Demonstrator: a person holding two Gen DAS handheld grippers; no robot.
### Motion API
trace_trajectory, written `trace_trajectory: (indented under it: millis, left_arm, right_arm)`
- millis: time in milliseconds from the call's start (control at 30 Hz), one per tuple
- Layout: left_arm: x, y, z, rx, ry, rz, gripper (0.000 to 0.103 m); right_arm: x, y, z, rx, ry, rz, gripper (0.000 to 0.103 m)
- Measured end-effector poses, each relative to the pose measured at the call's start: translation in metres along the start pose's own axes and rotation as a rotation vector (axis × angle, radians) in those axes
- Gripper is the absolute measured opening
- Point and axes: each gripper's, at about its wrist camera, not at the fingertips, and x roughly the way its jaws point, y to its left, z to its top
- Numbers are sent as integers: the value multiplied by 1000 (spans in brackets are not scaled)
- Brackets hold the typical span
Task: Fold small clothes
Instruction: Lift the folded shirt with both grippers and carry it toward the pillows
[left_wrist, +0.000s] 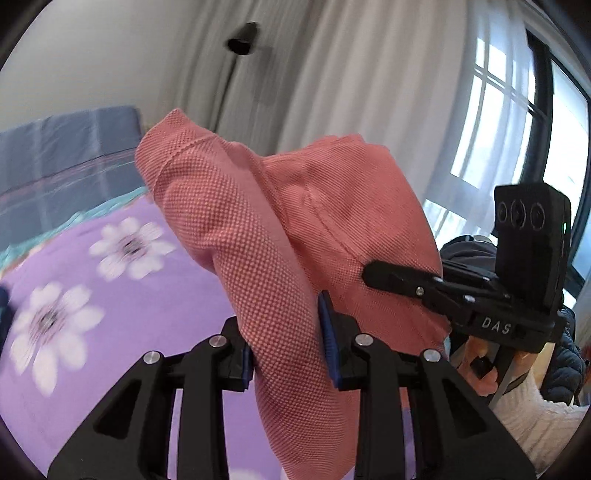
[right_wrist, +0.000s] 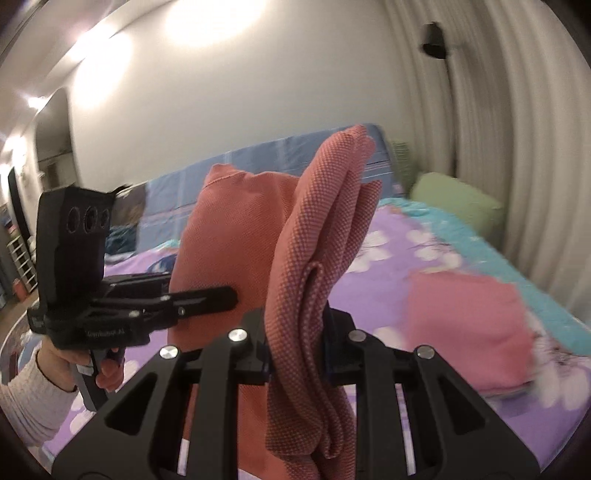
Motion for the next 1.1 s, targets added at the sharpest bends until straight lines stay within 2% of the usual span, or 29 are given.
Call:
trace_trajectory:
  millis: [100, 233, 367, 500, 700, 800, 833, 867, 900, 1000, 1067, 1100]
  left_arm:
    - [36, -16, 24, 25, 10, -39, 30]
    - [84, -25, 50, 48, 29, -128, 30]
    - [127, -29, 71, 71, 54, -134, 30]
    - [159, -18, 77, 63, 79, -147, 30]
    - [222, 3, 70, -28, 125, -203, 32]
    - [253, 13, 61, -39, 172, -164, 36]
    - [266, 18, 57, -33, 205, -128, 45]
    - [275, 22, 52, -26, 231, -94, 53]
    - [285, 26, 45, -1, 252, -34, 55]
    - [296, 36, 29, 41, 255, 52, 63]
    - [294, 50, 22, -2, 240, 35, 74]
    - [296, 54, 19, -25, 243, 19, 75]
  right_arm:
    - [-6, -34, 15, 18, -4, -53, 20]
    - [-5, -68, 29, -6, -10, -131, 20]
    - [11, -100, 40, -2, 5, -197, 20]
    - [32, -136, 47, 34, 39, -242, 20]
    - [73, -183, 42, 100, 87, -274, 19]
    - [100, -204, 34, 119, 125, -308, 19]
    - [111, -213, 30, 140, 154, -319, 20]
    - [125, -228, 21, 179, 197, -360, 23]
    - [130, -232, 13, 203, 218, -415, 28]
    - [143, -260, -16, 284, 292, -592, 42]
    - [143, -278, -36, 383, 300, -549, 48]
    - [140, -282, -44, 421, 283, -532, 54]
